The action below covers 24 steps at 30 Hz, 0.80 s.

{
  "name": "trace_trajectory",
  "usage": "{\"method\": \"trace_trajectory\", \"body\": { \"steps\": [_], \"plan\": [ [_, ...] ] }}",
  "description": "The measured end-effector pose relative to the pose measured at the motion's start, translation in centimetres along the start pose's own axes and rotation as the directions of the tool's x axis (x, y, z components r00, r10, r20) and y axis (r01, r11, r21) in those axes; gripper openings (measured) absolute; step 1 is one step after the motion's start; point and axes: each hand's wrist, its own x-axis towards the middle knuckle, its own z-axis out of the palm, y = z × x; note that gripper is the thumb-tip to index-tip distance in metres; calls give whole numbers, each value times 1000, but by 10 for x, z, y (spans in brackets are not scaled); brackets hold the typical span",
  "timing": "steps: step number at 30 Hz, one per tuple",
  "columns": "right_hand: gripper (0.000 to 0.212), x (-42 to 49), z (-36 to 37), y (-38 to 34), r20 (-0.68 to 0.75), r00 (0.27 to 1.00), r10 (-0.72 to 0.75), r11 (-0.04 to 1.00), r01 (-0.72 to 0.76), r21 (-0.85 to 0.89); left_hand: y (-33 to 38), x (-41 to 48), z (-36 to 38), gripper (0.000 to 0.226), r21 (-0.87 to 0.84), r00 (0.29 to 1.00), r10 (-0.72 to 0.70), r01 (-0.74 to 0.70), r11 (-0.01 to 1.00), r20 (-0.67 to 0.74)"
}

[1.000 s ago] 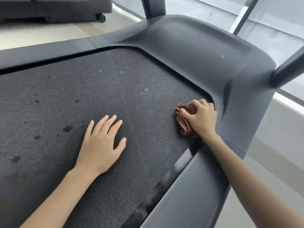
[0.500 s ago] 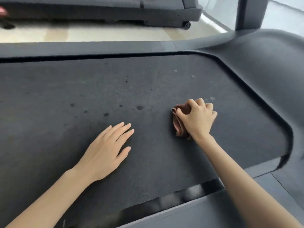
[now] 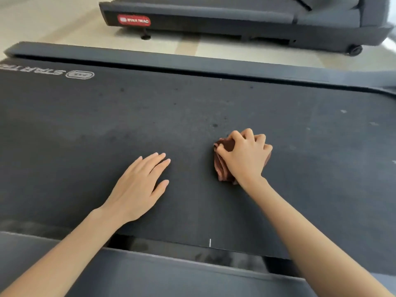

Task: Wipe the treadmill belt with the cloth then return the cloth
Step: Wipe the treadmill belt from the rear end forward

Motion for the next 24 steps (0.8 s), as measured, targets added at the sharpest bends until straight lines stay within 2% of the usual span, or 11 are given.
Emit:
{"method": "trace_trajectory", "body": {
  "steps": [7,11,16,20,24],
  "plan": [
    [36,-12,31,-118,26,999,-20,1000,20,-21,-124,-44,-9,63,12,988,-153,153,988,-17],
    [36,-19,47,-179,37,999,2,998,0,-57,-180,-57,-17,63,12,993,-119,119,993,-10],
    [36,-26,58,-233,46,995,93,995,-91,-40,-214,-85,-20,62,-43,993,-115,114,993,-21],
    [35,-33,74,-303,90,996,21,999,-18,-35,-246,-114,-31,61,-33,991,-133,132,991,-24],
    [34,-38,94,-370,130,987,-90,996,90,6,-288,-137,-46,63,-16,973,-230,230,973,-21]
  ]
}}
